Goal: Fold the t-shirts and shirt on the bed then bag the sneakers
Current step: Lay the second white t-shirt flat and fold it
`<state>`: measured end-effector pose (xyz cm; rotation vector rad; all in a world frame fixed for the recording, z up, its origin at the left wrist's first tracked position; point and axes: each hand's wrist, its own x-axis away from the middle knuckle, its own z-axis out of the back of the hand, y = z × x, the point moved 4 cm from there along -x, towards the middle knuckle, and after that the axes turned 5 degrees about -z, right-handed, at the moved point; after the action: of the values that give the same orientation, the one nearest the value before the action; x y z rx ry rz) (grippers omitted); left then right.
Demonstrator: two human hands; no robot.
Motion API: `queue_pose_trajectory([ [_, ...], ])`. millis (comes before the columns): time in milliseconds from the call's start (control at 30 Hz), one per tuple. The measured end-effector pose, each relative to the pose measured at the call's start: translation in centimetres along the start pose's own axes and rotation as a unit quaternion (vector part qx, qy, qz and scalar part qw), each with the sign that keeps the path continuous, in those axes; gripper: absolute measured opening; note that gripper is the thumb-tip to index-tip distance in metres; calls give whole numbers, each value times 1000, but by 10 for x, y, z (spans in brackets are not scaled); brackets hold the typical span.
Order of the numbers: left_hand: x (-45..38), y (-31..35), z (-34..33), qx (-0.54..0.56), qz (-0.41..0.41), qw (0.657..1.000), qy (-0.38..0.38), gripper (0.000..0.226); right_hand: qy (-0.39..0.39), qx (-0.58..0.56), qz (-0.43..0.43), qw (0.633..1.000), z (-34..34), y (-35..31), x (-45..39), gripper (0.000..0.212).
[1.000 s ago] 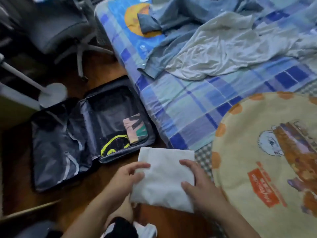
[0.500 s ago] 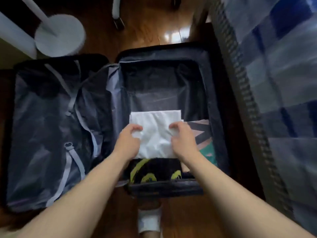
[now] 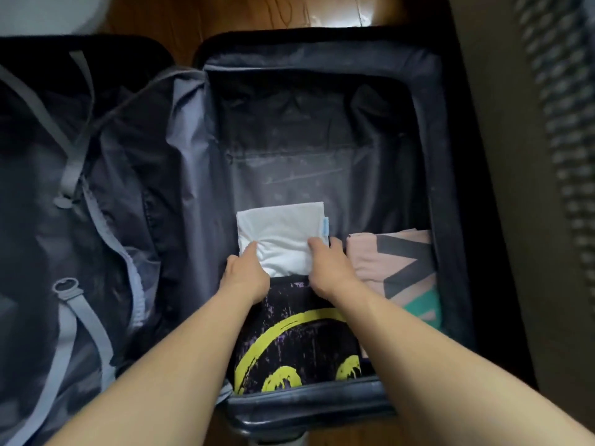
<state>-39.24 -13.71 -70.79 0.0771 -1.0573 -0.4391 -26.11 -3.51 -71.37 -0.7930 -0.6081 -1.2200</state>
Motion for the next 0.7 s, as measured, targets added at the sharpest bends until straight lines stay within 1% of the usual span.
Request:
queue_pose_trajectory([
  [33, 13, 4, 2, -12, 19, 1000, -19, 72, -30, -4, -22, 999, 3, -2, 14, 57],
  [67, 30, 8, 5, -21, 33, 999, -27, 71, -39, -8, -26, 999, 7, -5, 31, 60],
  [100, 52, 15, 9, -31, 31, 999, -22, 70, -28, -15, -15, 999, 16, -8, 55, 60],
  [167, 102, 29, 16, -49, 2, 999, -5, 68, -10, -49, 19, 999, 36, -6, 110, 58],
  [200, 128, 35, 17, -45, -14, 999, -7, 66, -17, -75, 26, 997, 47, -2, 140, 59],
  [267, 182, 51, 20, -14, -36, 999, -33, 59, -28, -114, 26, 993, 73, 15, 199, 58],
  [333, 240, 77, 24, 22, -49, 996, -64, 49, -15, -141, 16, 990, 111, 40, 258, 52],
  [467, 357, 143, 26, 119, -58, 987, -87, 22, 77, -227, -15, 971, 212, 111, 364, 43],
  [500, 386, 166, 24, 132, -71, 985, -87, 19, 106, -253, -27, 961, 241, 135, 389, 42],
  [567, 446, 219, 11, 167, -101, 976, -93, 17, 167, -308, -42, 936, 294, 192, 443, 39],
  [633, 511, 272, -4, 243, -129, 956, -105, 14, 219, -361, -62, 905, 339, 253, 495, 37],
  [700, 577, 315, -19, 296, -136, 936, -132, 18, 242, -423, -108, 867, 368, 314, 547, 35],
])
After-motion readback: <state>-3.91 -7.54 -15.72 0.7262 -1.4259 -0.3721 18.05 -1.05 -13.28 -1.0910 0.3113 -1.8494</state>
